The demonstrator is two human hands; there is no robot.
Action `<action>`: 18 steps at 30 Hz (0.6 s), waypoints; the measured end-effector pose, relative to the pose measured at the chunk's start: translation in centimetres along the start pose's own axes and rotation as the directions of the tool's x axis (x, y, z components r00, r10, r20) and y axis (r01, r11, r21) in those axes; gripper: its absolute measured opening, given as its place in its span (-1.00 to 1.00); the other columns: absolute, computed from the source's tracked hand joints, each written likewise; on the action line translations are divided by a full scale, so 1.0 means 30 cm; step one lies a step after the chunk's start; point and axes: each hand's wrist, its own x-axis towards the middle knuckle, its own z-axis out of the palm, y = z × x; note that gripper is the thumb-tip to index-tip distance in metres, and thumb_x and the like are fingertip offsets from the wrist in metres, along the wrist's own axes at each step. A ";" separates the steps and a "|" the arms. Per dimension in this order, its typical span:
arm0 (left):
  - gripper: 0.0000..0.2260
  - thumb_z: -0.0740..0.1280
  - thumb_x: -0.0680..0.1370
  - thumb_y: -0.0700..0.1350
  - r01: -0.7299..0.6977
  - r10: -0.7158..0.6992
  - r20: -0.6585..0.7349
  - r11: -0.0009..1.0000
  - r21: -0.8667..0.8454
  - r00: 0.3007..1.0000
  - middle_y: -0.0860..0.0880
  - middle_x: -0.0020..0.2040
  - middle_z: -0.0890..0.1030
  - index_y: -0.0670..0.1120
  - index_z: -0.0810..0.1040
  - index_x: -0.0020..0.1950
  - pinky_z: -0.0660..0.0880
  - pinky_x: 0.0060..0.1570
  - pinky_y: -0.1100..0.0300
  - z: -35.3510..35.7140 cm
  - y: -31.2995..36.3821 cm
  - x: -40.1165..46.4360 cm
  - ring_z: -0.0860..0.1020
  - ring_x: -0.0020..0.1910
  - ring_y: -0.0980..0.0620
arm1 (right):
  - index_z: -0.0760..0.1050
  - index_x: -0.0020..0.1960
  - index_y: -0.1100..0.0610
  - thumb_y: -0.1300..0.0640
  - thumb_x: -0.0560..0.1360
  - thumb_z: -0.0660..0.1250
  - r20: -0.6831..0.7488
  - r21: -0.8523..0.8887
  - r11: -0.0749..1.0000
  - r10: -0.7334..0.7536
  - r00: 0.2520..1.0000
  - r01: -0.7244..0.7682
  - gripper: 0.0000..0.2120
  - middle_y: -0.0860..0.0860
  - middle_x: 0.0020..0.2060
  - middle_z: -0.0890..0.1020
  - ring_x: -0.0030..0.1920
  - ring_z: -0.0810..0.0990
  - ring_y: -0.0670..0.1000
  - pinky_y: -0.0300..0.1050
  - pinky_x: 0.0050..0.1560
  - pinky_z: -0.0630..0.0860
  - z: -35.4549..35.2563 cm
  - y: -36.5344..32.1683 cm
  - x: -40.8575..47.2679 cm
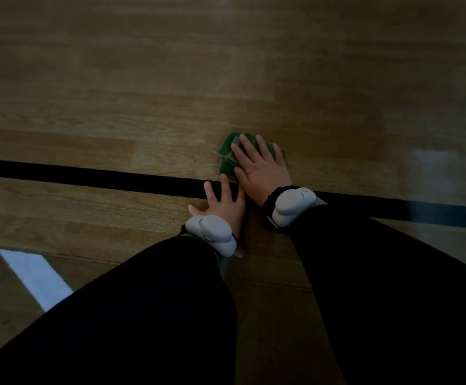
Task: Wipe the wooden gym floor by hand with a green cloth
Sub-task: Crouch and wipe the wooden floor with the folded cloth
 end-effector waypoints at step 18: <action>0.22 0.61 0.25 -0.08 -0.037 0.034 0.031 0.993 0.111 0.999 -0.11 0.51 -0.40 0.06 -0.29 0.54 0.02 0.28 -0.51 -0.005 -0.010 -0.013 -0.30 0.48 -0.33 | -0.16 0.56 -0.07 -0.10 0.64 -0.11 -0.006 0.072 0.913 0.403 0.915 -0.401 -0.48 -0.08 0.55 -0.17 0.54 -0.21 0.10 0.18 0.49 -0.19 -0.035 0.263 -0.122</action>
